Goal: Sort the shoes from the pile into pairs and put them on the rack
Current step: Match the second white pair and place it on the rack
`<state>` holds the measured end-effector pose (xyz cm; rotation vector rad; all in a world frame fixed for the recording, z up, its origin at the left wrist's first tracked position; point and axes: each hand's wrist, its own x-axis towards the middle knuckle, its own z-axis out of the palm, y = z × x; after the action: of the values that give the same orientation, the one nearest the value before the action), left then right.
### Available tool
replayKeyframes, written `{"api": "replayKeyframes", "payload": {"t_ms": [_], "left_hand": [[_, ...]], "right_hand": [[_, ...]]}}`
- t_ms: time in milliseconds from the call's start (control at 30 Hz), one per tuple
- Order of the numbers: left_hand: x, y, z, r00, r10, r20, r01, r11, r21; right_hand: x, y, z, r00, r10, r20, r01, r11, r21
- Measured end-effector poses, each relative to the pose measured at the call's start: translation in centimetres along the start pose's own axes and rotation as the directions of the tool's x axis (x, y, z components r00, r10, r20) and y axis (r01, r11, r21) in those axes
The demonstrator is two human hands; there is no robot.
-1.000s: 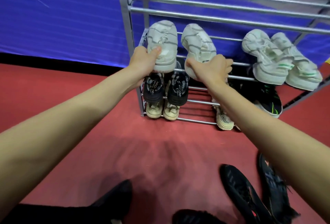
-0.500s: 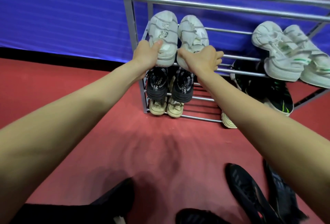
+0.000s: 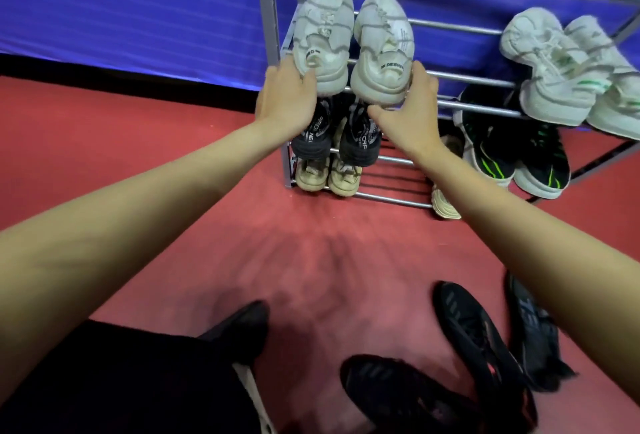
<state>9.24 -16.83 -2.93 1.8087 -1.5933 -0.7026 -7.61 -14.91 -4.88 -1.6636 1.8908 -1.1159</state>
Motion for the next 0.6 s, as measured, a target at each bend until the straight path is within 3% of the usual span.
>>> {"api": "replayKeyframes", "payload": {"t_ms": [133, 333, 467, 600], "left_hand": [[-4.4, -0.9, 0.7, 0.996, -0.047, -0.077, 0.051, 0.998, 0.049], [-10.5, -5.5, 2.6, 0.977, -0.103, 0.186, 0.064, 0.977, 0.205], [-14.0, -10.5, 4.2, 0.87, -0.231, 0.437, 0.003, 0.887, 0.462], [-17.0, -16.8, 4.8, 0.712, -0.433, 0.553, -0.019, 0.775, 0.631]], "right_hand": [[-4.5, 1.3, -0.8, 0.995, -0.095, 0.008, 0.095, 0.993, -0.065], [-13.8, 5.5, -1.4, 0.942, -0.117, 0.316, 0.177, 0.97, -0.169], [-19.7, 8.7, -0.9, 0.891, 0.075, 0.447, 0.017, 0.98, -0.198], [-24.2, 10.7, 1.4, 0.826, 0.208, 0.525, -0.089, 0.966, -0.243]]}}
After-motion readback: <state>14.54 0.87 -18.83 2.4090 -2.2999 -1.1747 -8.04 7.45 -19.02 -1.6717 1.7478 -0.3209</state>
